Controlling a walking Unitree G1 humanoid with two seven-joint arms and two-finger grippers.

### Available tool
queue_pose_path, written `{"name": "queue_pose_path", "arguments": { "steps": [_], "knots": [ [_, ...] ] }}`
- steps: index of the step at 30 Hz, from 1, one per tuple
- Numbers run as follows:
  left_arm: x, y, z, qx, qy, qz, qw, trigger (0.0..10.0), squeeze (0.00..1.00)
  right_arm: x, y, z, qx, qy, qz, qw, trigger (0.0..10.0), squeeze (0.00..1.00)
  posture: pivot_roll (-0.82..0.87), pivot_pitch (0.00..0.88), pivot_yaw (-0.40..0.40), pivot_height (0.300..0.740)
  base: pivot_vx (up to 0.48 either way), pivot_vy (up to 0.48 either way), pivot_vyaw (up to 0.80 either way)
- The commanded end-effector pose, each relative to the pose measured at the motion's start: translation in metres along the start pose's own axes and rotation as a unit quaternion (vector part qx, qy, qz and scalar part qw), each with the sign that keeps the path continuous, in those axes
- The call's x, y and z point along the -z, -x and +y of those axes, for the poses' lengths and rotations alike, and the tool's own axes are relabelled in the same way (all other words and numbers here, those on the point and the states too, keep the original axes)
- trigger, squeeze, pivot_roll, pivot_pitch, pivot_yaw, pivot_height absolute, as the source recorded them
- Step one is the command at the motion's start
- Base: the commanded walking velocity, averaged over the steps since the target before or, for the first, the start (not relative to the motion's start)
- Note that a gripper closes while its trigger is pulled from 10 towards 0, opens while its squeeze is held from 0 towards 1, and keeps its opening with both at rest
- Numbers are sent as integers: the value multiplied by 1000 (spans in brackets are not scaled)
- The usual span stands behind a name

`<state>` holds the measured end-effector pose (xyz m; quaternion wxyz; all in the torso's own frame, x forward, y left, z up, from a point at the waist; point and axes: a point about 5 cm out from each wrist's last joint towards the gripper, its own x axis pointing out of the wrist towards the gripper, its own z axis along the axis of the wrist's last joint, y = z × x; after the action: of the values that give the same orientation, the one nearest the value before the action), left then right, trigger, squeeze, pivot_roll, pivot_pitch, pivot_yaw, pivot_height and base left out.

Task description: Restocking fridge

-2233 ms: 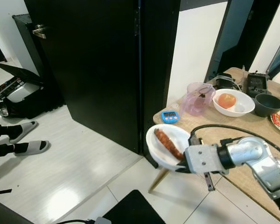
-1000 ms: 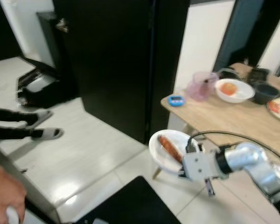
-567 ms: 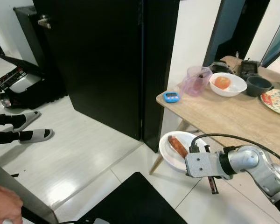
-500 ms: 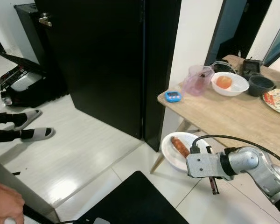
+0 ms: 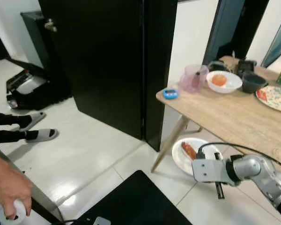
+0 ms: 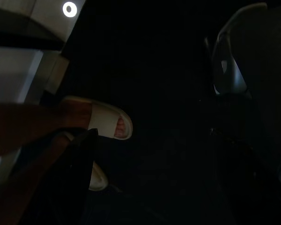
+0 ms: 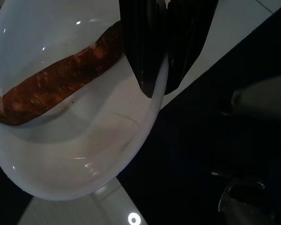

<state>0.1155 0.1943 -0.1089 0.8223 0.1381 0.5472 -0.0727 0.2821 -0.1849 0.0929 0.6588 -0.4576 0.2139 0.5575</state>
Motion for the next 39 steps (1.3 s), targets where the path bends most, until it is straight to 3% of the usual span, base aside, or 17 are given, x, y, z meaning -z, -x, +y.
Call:
{"name": "queue_pose_path", "arguments": {
  "steps": [1,10,23,28,32,36,39],
  "knots": [
    [4,0,-17,30,-6,8,999,10000,0,-1,-1,0,3,8,-2,1000,10000,0,33,0,-37,740,-289,0,0],
    [4,0,-17,31,-5,8,999,10000,0,4,-4,1,3,5,1,1000,10000,0,32,0,-38,740,-310,0,0],
    [4,0,-17,32,-5,8,999,10000,0,46,-18,8,58,-53,77,994,10000,0,30,0,-39,740,-120,0,0],
    [4,0,-17,32,-5,8,999,10000,0,49,-20,6,74,-55,83,992,10000,0,30,0,-39,740,-83,0,0],
    [4,0,-17,31,-7,7,999,10000,0,79,-28,22,138,-118,149,972,10000,0,30,0,-40,740,-412,0,0],
    [4,0,-17,31,-7,7,999,10000,0,91,-32,37,141,-138,180,964,10000,0,30,0,-41,740,-391,0,0],
    [5,0,-17,32,-14,10,999,10000,0,99,-38,55,151,-192,196,950,10000,0,28,0,-41,740,-111,0,0]
  ]
}}
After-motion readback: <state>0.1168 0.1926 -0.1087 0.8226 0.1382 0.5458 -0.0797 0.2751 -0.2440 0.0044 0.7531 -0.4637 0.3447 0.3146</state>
